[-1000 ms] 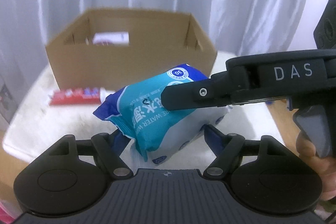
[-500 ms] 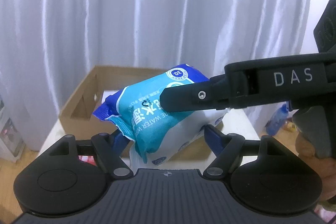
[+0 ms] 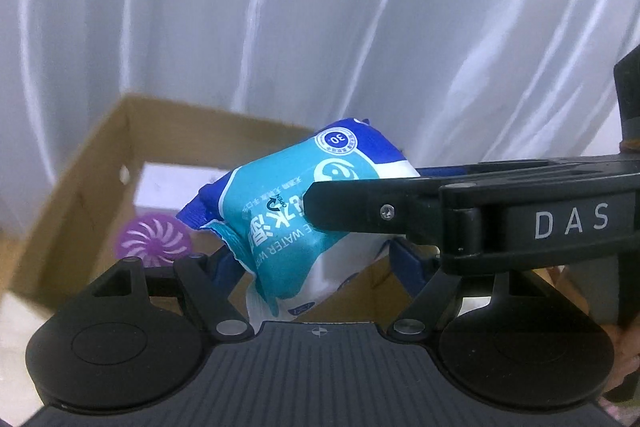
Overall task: Organize objects
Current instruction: 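Carry the wipes pack with the right tool over the cardboard box, then lower the wipes pack into the box and open the right tool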
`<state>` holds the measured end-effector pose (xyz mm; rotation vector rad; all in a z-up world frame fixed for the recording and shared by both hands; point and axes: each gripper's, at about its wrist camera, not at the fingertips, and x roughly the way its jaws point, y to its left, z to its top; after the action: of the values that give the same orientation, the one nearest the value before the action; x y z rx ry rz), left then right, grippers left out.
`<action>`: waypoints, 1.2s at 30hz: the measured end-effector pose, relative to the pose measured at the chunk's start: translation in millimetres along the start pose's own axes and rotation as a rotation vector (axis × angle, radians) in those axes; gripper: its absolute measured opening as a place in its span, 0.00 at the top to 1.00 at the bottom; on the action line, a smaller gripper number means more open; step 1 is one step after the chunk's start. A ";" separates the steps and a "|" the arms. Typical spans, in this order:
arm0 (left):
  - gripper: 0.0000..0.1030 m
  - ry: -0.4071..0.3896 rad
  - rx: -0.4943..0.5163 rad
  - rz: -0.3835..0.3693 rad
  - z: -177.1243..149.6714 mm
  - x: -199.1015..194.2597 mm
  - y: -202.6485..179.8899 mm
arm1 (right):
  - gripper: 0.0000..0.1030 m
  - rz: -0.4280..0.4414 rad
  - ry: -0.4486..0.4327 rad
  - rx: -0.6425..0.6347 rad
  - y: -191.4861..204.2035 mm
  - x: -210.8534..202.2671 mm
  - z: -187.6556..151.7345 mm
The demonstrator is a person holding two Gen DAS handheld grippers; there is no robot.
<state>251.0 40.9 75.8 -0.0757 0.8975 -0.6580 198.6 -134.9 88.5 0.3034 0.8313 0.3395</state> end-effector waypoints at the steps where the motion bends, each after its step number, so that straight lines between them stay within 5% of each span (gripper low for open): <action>1: 0.26 0.026 -0.010 0.000 2.2 10.7 1.5 | 0.25 0.001 0.027 -0.002 -5.7 6.7 2.5; 8: 0.27 0.132 -0.068 -0.013 1.9 52.1 15.1 | 0.25 0.016 0.175 -0.023 -41.2 50.0 18.7; 20: 0.28 0.199 -0.058 -0.121 -17.4 66.8 -1.5 | 0.32 -0.091 0.216 -0.272 -44.3 71.4 36.1; 26: 0.29 0.200 -0.080 -0.127 -23.8 56.1 0.3 | 0.31 -0.106 0.162 -0.268 -42.8 51.0 39.9; 32: 0.19 0.101 -0.050 -0.153 -26.8 6.0 -4.8 | 0.31 -0.095 0.083 -0.172 -41.4 11.2 36.8; 36: 0.07 0.032 -0.015 -0.178 -29.4 -39.3 -14.7 | 0.31 -0.065 -0.051 -0.062 -33.1 -38.4 23.0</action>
<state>204.4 57.1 89.4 -0.1599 0.9332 -0.8202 197.7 -183.4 115.8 0.2261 0.7768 0.2950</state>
